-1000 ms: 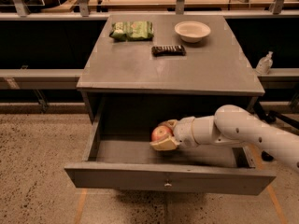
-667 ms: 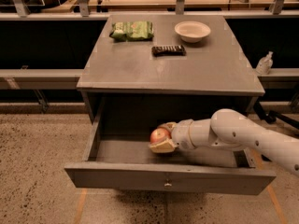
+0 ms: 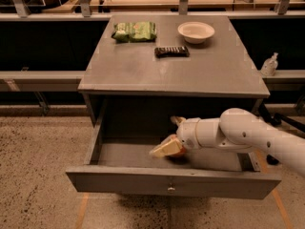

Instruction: Place apple into top drawer

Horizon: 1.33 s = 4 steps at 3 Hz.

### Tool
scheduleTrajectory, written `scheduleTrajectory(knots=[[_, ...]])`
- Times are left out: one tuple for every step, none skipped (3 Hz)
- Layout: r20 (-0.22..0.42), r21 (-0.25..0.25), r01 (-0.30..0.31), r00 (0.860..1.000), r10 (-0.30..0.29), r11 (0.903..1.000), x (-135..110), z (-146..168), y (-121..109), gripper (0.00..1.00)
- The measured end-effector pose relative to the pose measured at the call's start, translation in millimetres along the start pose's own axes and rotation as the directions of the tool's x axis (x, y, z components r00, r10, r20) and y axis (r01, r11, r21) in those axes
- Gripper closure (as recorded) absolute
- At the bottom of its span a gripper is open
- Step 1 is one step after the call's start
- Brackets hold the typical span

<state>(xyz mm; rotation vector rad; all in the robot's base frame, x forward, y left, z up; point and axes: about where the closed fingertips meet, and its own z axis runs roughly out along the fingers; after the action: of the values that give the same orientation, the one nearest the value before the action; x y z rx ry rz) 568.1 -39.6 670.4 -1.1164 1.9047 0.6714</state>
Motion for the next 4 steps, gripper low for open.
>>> scheduleTrajectory(knots=[[0.023, 0.033, -0.038, 0.999, 0.037, 0.9987, -31.2, -31.5, -5.1, 0.39], [0.05, 0.076, -0.074, 0.996, 0.07, 0.9943, -58.9, -74.5, -4.5, 0.62], [0.122, 0.127, -0.078, 0.991, 0.063, 0.9888, -105.9, -124.1, -4.9, 0.85], [0.196, 0.265, -0.007, 0.979, -0.047, 0.9643, -166.5, -177.4, -25.7, 1.0]])
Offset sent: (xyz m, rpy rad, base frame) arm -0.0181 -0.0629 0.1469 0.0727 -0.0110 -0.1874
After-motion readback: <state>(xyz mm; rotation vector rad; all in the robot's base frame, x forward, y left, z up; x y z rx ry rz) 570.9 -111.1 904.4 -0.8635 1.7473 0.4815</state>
